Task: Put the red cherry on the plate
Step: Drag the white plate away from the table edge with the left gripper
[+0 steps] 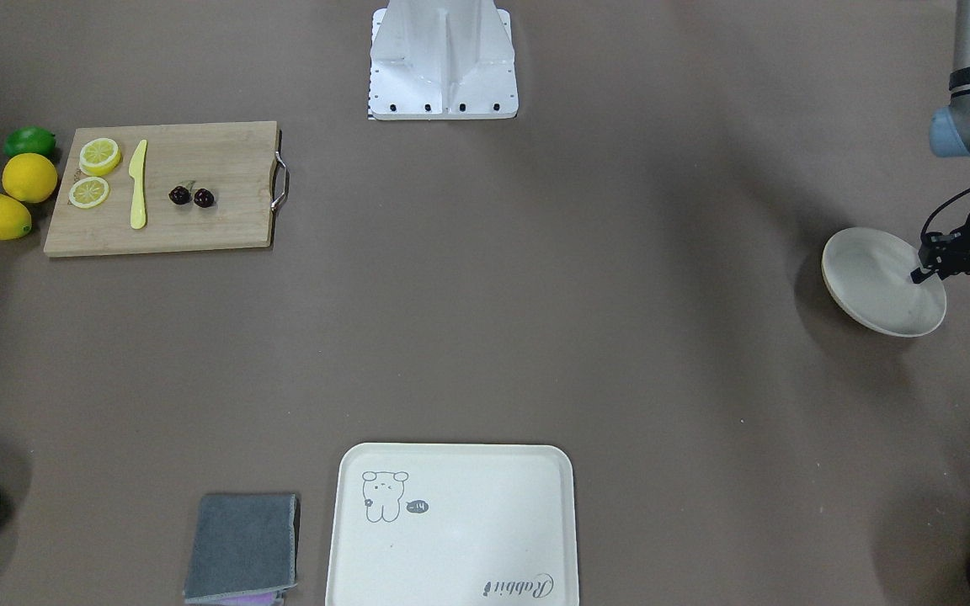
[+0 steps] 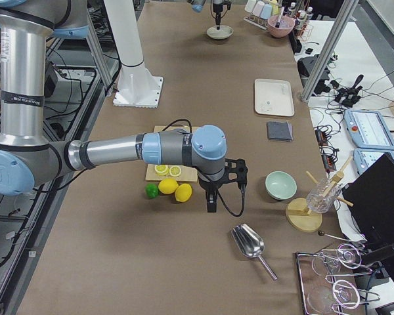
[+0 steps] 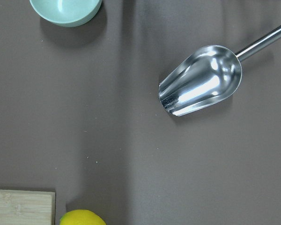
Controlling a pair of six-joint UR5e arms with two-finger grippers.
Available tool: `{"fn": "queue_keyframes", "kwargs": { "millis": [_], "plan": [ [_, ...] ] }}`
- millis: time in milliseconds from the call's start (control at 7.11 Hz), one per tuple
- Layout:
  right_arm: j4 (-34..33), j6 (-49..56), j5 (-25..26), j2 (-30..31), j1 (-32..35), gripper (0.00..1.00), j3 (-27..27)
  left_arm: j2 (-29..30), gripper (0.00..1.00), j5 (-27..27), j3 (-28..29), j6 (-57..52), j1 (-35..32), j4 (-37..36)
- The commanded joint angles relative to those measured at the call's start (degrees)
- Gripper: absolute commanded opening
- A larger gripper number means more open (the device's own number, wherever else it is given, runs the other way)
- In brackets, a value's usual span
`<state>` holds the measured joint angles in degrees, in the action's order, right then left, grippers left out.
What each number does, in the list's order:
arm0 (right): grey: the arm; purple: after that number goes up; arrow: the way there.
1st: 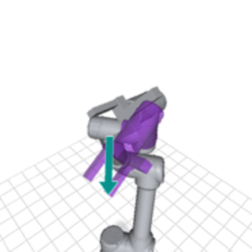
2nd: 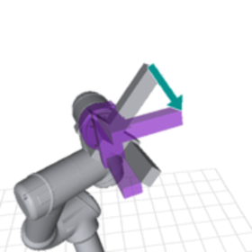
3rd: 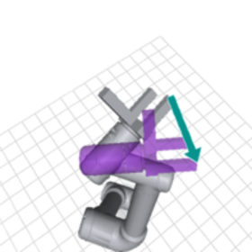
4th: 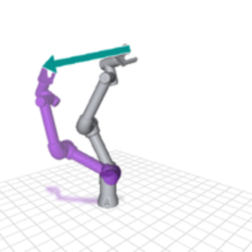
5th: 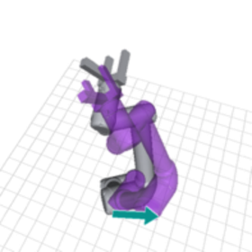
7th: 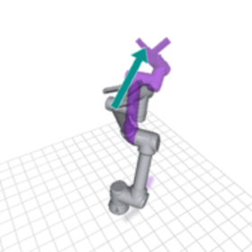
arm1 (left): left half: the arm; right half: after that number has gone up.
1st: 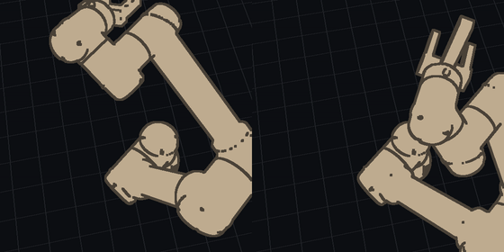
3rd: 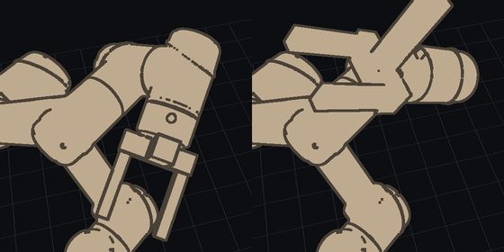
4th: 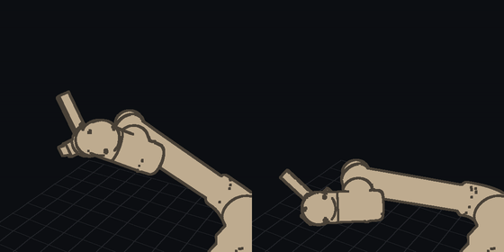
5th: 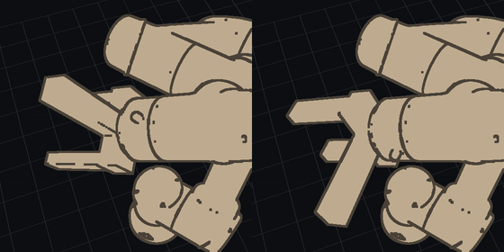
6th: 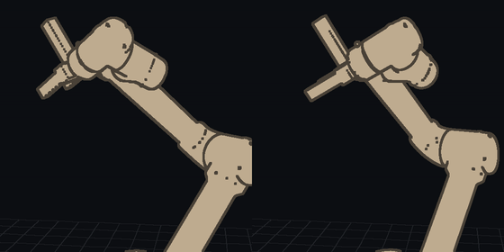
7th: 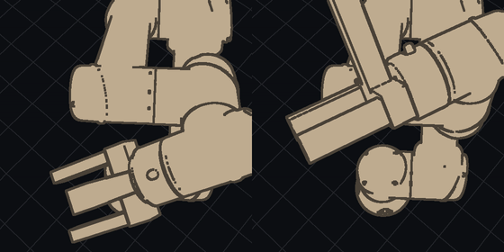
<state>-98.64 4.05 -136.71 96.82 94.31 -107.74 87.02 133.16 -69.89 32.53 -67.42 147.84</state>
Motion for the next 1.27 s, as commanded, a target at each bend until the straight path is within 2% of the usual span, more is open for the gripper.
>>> {"fn": "queue_keyframes", "kwargs": {
  "millis": [0, 281, 563, 844, 985, 1126],
  "plan": [
    [0.02, -0.01, 0.04, -0.23, 0.00, 1.00, -0.19, 0.07, 0.00, 1.04, -0.33, 0.51, -0.16, -0.36],
    [0.02, -0.10, 0.04, -0.23, 0.00, 1.00, -0.80, 2.00, 0.00, 6.39, -0.42, 3.15, -2.78, -2.81],
    [0.02, -0.01, 0.04, -0.23, 0.00, 1.00, -0.72, 3.06, 0.00, 8.69, -2.08, 3.24, -5.51, -6.76],
    [0.11, 0.43, -0.05, -0.23, 0.00, 1.00, -0.63, 6.47, 0.00, 19.19, -4.46, 3.50, -11.47, -12.55],
    [0.11, 0.52, -0.14, -0.23, 0.00, 1.00, -0.63, 7.80, 0.00, 19.86, -6.99, 7.51, -11.68, -14.93],
    [0.11, -0.01, -0.31, -0.41, -0.26, 1.00, -0.89, 9.64, 0.00, 19.51, -10.58, 16.95, -11.42, -14.87]
  ]
}}
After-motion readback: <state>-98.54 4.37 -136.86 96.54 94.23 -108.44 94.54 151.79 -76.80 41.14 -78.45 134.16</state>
